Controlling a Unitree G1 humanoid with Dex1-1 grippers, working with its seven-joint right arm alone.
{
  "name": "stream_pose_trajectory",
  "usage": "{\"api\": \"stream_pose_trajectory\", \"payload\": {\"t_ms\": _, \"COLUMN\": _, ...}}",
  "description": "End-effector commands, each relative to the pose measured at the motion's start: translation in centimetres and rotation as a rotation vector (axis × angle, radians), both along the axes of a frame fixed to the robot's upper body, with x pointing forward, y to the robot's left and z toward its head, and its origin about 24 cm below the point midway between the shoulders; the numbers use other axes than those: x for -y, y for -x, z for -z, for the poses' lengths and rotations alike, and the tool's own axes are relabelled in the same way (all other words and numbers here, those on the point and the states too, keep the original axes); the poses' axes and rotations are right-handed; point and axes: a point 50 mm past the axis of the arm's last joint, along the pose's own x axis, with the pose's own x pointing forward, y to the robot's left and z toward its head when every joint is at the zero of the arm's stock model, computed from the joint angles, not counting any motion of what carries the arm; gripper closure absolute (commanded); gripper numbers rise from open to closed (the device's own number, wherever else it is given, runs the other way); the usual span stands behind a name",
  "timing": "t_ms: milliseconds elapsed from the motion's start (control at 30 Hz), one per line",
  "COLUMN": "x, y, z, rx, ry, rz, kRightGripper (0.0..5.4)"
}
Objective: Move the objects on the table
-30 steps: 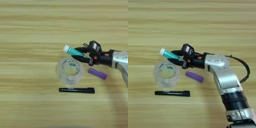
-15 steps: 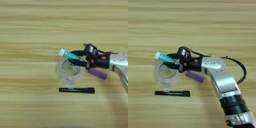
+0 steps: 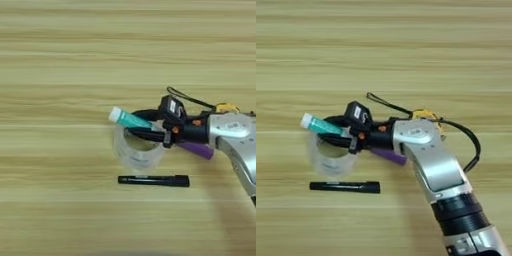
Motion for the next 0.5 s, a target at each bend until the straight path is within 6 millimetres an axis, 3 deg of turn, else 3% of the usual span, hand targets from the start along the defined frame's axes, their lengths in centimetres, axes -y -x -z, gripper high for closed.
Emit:
{"api": "stream_pose_trajectory", "payload": {"t_ms": 33, "x": 0.0, "y": -0.9, "z": -2.1, "rx": 0.115, "ry": -0.001, "rz": 0.020, "kRightGripper": 3.72}}
{"api": "stream_pose_trajectory", "payload": {"t_ms": 500, "x": 0.3, "y": -1.4, "z": -0.6, "rx": 0.078, "ry": 0.031, "rz": 0.045, "kRightGripper": 3.72}}
